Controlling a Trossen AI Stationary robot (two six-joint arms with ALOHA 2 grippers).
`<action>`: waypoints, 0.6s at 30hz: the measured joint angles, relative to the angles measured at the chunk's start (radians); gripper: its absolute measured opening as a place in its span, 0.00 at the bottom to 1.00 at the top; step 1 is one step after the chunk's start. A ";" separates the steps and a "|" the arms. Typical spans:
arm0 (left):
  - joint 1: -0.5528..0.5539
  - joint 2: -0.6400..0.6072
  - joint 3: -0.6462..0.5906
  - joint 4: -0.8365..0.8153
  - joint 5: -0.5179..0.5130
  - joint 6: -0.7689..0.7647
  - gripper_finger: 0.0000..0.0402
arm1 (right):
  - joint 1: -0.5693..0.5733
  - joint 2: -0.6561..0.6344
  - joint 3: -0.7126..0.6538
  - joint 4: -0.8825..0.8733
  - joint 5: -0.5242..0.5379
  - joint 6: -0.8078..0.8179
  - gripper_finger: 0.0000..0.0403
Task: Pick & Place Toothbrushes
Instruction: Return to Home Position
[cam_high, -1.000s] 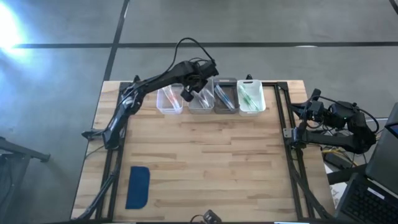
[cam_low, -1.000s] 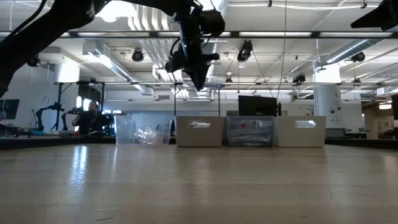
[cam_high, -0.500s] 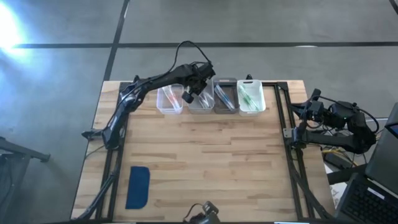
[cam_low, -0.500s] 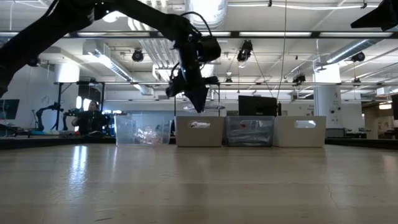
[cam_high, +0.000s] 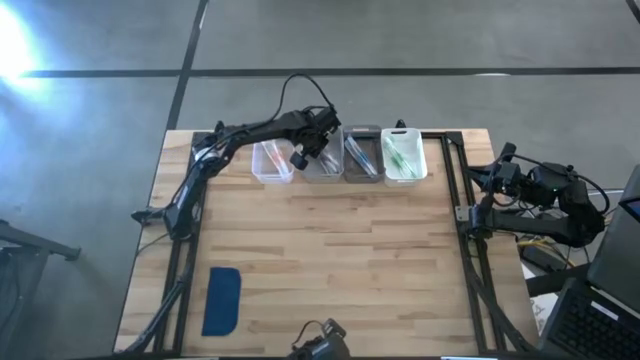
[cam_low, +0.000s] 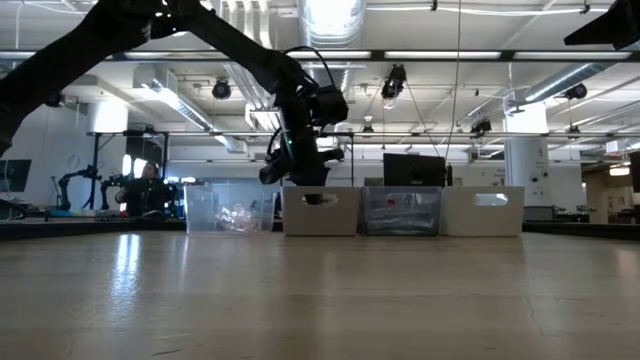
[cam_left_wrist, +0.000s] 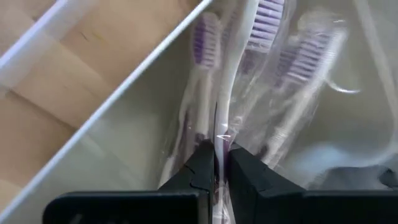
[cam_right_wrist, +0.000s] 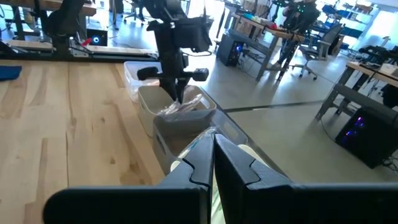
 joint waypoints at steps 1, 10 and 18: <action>0.000 0.000 -0.012 0.011 0.000 0.006 0.07 | 0.000 0.000 0.000 0.000 0.000 0.001 0.02; -0.001 -0.004 -0.111 0.142 0.006 0.016 0.07 | 0.000 0.000 0.000 0.000 0.000 0.001 0.02; -0.010 0.002 -0.053 0.146 -0.051 0.110 0.18 | 0.000 0.000 0.000 0.000 0.000 0.001 0.02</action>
